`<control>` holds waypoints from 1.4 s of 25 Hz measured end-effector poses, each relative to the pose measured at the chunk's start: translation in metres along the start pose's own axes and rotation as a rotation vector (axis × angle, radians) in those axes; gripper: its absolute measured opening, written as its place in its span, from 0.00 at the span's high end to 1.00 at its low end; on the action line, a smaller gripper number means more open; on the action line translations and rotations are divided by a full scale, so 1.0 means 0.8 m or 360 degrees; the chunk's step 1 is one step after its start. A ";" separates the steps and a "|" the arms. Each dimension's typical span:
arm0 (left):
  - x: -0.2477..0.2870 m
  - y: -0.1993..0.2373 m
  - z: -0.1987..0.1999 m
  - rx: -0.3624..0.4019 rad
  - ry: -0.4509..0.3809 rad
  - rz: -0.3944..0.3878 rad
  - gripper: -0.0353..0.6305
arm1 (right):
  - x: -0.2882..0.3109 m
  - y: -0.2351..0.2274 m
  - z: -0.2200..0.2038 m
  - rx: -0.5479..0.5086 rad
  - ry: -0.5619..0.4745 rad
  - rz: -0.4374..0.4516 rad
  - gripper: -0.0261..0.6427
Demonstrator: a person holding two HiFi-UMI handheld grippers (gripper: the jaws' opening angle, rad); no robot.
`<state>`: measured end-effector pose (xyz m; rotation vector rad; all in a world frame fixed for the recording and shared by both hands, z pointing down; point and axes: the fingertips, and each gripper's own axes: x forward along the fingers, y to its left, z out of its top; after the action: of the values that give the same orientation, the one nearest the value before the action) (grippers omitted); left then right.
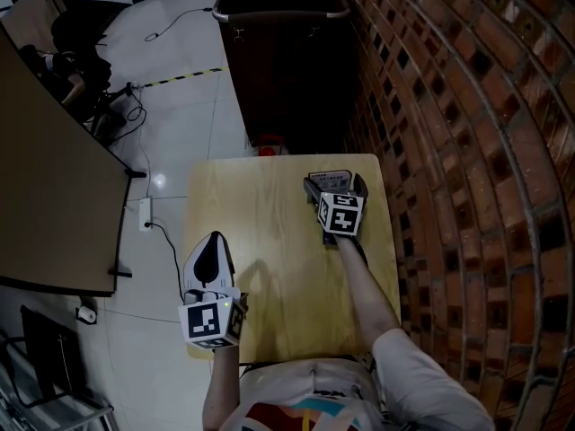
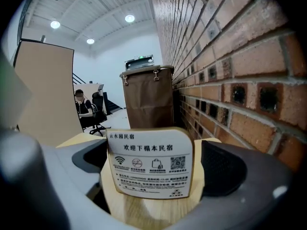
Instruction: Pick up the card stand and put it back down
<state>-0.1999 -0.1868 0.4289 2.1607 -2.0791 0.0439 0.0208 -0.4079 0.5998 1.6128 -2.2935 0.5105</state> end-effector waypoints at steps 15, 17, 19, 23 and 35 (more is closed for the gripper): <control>-0.017 -0.039 0.036 -0.0003 -0.0140 -0.0096 0.94 | -0.254 0.041 0.168 0.0004 -0.0734 0.0165 0.96; -0.021 -0.047 0.041 0.0001 -0.0161 -0.0116 0.94 | -0.283 0.053 0.175 0.0041 -0.0783 0.0249 0.96; -0.023 -0.055 0.045 0.0008 -0.0179 -0.0139 0.94 | -0.306 0.059 0.172 0.0094 -0.0797 0.0283 0.96; -0.029 -0.069 0.054 0.0015 -0.0216 -0.0180 0.94 | -0.336 0.064 0.148 0.0165 -0.0766 0.0286 0.96; -0.039 -0.078 0.066 0.0024 -0.0277 -0.0196 0.94 | -0.354 0.087 0.130 0.0115 -0.0723 0.0327 0.96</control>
<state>-0.1434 -0.1603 0.3680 2.3744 -2.0325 -0.1472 0.0454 -0.1948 0.3766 1.6727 -2.8226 0.2946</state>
